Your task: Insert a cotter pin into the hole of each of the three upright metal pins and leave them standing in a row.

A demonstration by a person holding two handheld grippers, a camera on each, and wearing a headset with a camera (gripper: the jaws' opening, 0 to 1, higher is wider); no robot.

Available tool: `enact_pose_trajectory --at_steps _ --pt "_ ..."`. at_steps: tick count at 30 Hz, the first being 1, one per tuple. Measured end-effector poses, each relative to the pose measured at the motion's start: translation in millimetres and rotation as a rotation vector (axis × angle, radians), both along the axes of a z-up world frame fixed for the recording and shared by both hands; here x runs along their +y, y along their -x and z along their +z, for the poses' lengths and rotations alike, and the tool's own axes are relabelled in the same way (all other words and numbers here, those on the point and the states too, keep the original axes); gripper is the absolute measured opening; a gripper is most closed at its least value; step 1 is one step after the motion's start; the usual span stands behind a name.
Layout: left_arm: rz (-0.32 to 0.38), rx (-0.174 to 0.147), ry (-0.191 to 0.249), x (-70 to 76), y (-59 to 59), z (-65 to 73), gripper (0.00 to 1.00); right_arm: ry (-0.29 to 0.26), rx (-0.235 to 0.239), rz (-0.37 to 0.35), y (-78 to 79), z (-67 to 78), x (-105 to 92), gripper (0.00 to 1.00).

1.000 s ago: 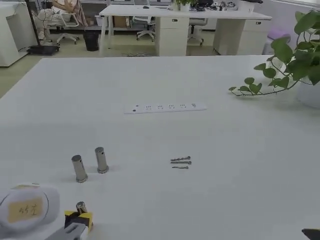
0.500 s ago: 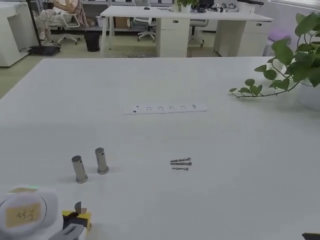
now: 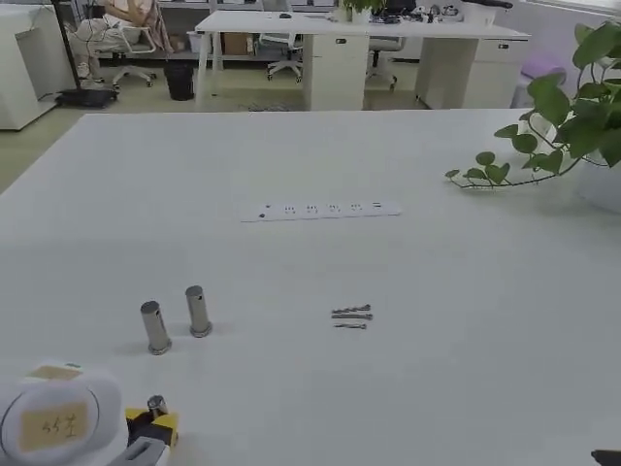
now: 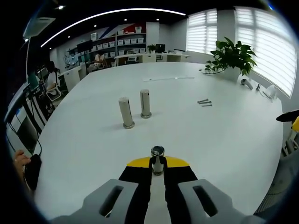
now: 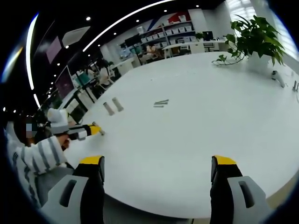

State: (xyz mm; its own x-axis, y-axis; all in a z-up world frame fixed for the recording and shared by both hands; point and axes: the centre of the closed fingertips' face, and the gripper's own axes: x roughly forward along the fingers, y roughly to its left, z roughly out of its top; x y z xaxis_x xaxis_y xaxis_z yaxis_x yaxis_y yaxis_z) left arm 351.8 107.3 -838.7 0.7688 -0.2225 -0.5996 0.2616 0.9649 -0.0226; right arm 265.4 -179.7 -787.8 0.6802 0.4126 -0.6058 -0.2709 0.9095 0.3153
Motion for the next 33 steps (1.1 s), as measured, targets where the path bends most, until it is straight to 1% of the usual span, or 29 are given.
enact_pose_trajectory --at_steps 2,5,7,10,12,14,17,19,20,21,22,24,27,29,33 --pt "-0.009 0.002 -0.005 0.4 0.1 0.0 0.07 0.000 0.000 0.004 0.3 0.1 0.9 0.96" --pt "-0.006 0.010 0.013 0.8 0.2 1.7 0.08 -0.003 0.000 0.006 0.7 0.2 2.4 0.96" --pt "-0.005 0.016 0.015 0.9 0.7 0.9 0.08 -0.004 0.000 0.008 1.2 0.2 3.5 0.96" --pt "-0.009 0.026 0.004 3.1 1.8 -1.7 0.11 -0.004 -0.002 0.012 1.3 0.6 4.9 0.96" --pt "-0.001 0.028 0.009 4.9 3.2 -1.8 0.14 -0.007 -0.007 0.011 0.6 1.4 5.3 0.96" --pt "0.003 0.013 0.012 6.6 3.7 0.1 0.16 -0.010 -0.007 0.008 0.4 1.9 5.5 0.96" --pt "0.003 0.010 0.014 7.9 4.9 1.5 0.21 -0.005 -0.007 0.011 0.5 1.8 5.5 0.96" --pt "-0.004 0.010 0.023 8.5 5.4 3.2 0.23 -0.005 -0.006 0.012 0.5 1.9 5.9 0.96" --pt "-0.015 0.011 0.034 7.6 5.9 4.0 0.25 -0.005 -0.007 0.013 0.4 2.0 6.2 0.96" --pt "-0.039 0.006 0.030 5.5 6.5 5.0 0.27 -0.005 -0.007 0.014 0.5 2.1 6.7 0.96" --pt "-0.084 -0.021 0.022 1.7 6.5 9.4 0.31 -0.004 -0.005 0.017 0.9 2.4 7.9 0.96" --pt "-0.110 -0.038 0.018 0.1 8.7 14.4 0.36 -0.001 -0.008 0.022 1.0 3.4 8.9 0.96" --pt "-0.124 -0.053 0.024 2.2 12.8 21.6 0.39 0.000 -0.009 0.024 1.1 4.2 9.1 0.96" --pt "-0.125 -0.060 0.032 5.4 13.7 22.1 0.40 0.001 -0.008 0.023 1.5 4.0 8.7 0.96" --pt "-0.139 -0.066 0.031 9.4 15.8 21.6 0.48 0.004 -0.003 0.024 3.0 3.3 7.7 0.96"
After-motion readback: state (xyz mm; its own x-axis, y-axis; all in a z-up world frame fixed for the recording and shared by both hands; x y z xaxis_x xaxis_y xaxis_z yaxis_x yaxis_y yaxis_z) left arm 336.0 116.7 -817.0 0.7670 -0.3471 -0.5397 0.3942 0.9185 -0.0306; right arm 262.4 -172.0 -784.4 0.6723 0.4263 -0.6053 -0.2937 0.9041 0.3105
